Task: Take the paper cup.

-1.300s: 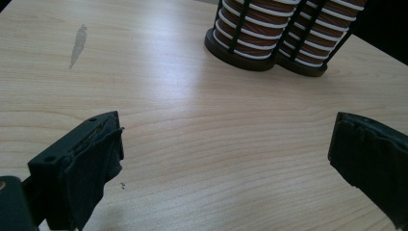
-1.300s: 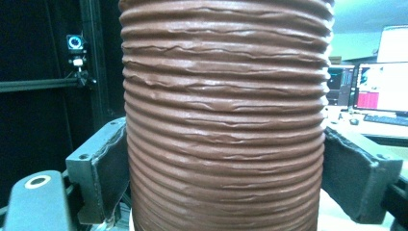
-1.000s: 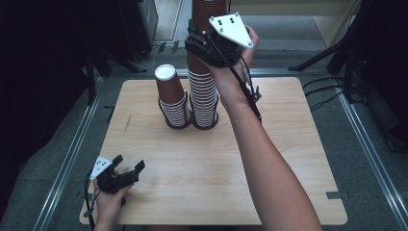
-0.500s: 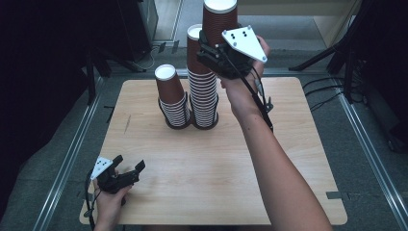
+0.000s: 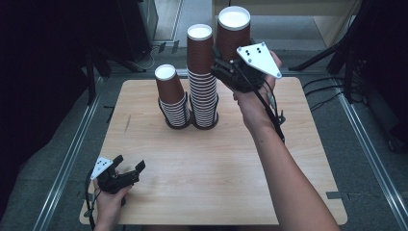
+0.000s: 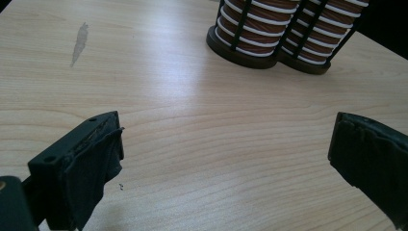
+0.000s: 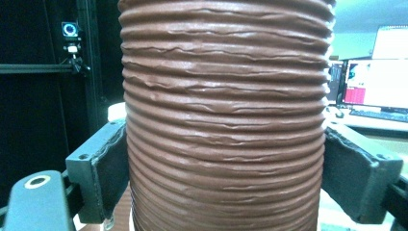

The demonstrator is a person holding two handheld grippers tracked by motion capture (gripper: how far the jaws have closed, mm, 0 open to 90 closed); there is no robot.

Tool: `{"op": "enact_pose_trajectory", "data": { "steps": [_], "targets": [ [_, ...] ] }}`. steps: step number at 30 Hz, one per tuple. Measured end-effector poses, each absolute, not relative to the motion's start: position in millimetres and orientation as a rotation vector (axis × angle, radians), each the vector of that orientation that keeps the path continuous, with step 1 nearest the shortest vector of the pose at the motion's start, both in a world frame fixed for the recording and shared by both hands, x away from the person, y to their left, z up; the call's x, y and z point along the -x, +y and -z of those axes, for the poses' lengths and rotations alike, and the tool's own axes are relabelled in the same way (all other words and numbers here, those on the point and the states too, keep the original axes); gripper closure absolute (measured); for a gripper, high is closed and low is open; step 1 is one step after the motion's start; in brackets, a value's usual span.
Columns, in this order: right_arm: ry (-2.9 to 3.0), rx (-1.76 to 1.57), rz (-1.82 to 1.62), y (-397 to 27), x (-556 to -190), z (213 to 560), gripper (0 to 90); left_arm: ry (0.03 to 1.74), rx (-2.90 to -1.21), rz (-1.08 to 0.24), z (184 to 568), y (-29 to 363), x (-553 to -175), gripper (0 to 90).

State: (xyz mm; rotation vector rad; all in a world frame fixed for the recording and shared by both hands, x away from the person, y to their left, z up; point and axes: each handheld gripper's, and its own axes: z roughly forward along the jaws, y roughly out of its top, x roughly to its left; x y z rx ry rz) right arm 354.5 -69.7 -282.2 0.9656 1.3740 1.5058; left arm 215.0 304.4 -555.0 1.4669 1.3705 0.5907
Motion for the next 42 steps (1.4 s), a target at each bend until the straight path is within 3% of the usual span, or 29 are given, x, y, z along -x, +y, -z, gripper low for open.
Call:
{"op": "enact_pose_trajectory", "data": {
  "steps": [42],
  "targets": [
    [1.406,-0.967,-1.423,-129,-285,367,13.2,1.35,-1.467,-0.591,554,305,-212,0.0]
  ]
}}
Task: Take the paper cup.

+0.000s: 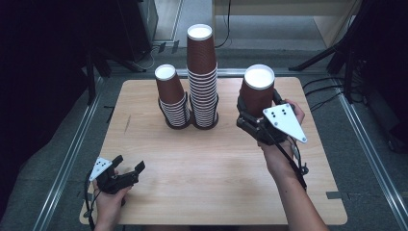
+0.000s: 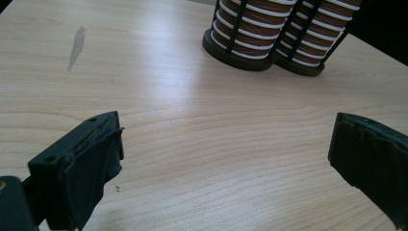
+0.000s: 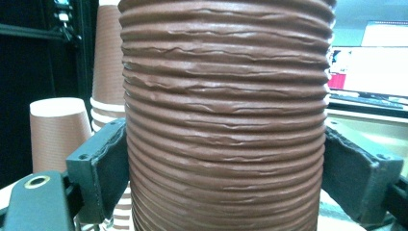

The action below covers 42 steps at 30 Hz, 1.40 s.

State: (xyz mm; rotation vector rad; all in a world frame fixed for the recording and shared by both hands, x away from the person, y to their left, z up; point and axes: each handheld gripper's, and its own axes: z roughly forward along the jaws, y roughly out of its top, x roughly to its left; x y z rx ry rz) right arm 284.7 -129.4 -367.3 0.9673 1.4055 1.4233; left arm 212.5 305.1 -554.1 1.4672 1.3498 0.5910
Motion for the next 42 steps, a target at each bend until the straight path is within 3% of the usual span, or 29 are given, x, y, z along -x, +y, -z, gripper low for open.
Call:
{"op": "enact_pose_trajectory", "data": {
  "steps": [17,33,42],
  "targets": [
    [1.426,-0.982,-1.362,-146,-272,415,13.2,1.345,-1.501,-0.586,544,297,-211,0.0],
    [1.488,-0.996,-1.301,-150,-263,456,13.1,1.196,-1.598,-0.63,515,243,-231,0.0],
    [1.532,-0.98,-1.252,-145,-263,474,13.1,1.121,-1.612,-0.553,509,219,-231,0.0]
  ]
}}
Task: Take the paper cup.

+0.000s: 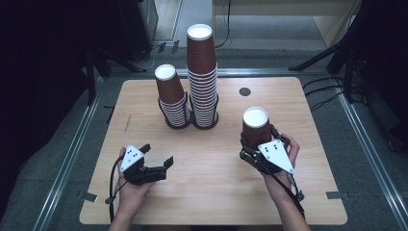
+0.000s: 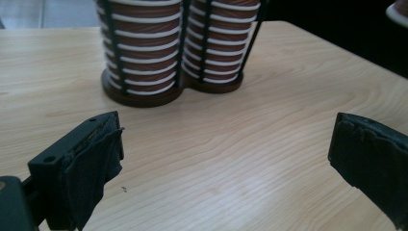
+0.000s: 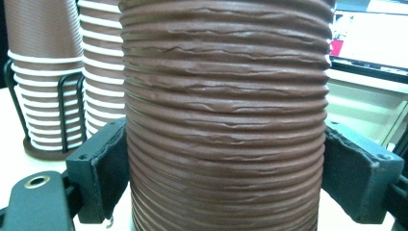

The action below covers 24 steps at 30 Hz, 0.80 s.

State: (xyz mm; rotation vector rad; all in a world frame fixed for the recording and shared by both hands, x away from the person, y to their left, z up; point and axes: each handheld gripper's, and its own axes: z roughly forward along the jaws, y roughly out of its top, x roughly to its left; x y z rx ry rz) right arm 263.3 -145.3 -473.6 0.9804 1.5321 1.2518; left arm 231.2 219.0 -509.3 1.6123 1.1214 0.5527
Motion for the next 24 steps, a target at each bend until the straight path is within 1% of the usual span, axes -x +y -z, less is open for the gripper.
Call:
{"op": "enact_pose_trajectory", "data": {
  "steps": [2,7,24],
  "targets": [
    [1.557,-0.937,-1.204,-139,-261,480,13.1,1.1,-1.62,-0.511,510,213,-231,0.0],
    [1.586,-0.87,-1.145,-128,-255,486,12.9,1.061,-1.618,-0.47,507,205,-229,0.0],
    [1.654,-0.688,-1.015,-106,-243,503,12.7,0.964,-1.614,-0.44,488,183,-219,0.0]
  ]
}}
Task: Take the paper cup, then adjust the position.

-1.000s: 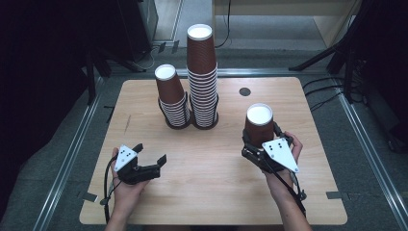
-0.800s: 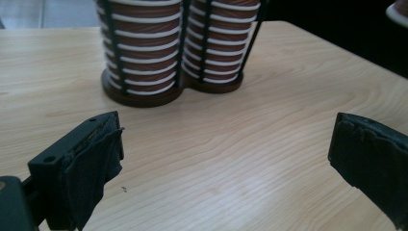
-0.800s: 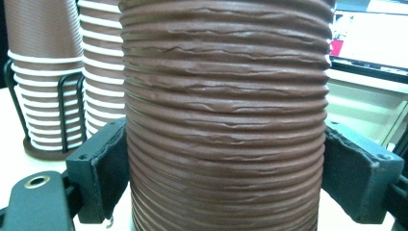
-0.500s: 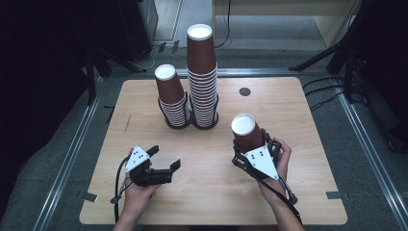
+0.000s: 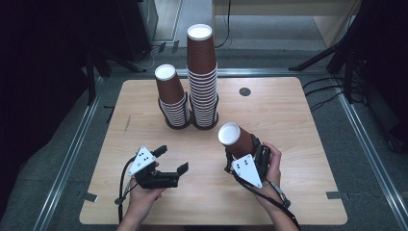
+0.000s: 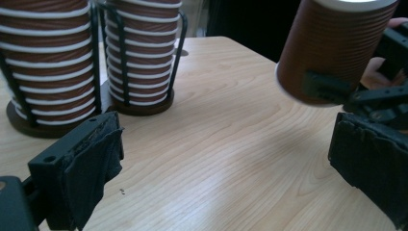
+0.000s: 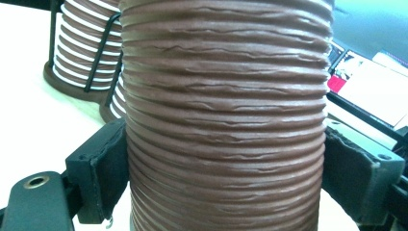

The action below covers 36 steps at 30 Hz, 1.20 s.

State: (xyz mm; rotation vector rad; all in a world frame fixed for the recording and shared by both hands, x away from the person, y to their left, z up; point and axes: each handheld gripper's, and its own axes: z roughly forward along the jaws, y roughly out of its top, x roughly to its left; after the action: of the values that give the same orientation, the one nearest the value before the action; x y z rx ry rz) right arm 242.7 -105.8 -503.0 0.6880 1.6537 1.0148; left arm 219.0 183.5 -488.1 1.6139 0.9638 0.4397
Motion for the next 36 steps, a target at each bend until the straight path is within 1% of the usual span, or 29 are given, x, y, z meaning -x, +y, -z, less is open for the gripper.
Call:
{"op": "enact_pose_trajectory", "data": {
  "steps": [11,19,36],
  "targets": [
    [1.658,-0.57,-0.956,-98,-240,510,12.4,0.933,-1.618,-0.379,485,178,-218,0.0],
    [1.663,-0.521,-0.927,-94,-237,513,12.5,0.904,-1.625,-0.375,479,173,-216,0.0],
    [1.666,-0.293,-0.834,-77,-224,520,12.6,0.844,-1.631,-0.322,474,162,-212,0.0]
  ]
}}
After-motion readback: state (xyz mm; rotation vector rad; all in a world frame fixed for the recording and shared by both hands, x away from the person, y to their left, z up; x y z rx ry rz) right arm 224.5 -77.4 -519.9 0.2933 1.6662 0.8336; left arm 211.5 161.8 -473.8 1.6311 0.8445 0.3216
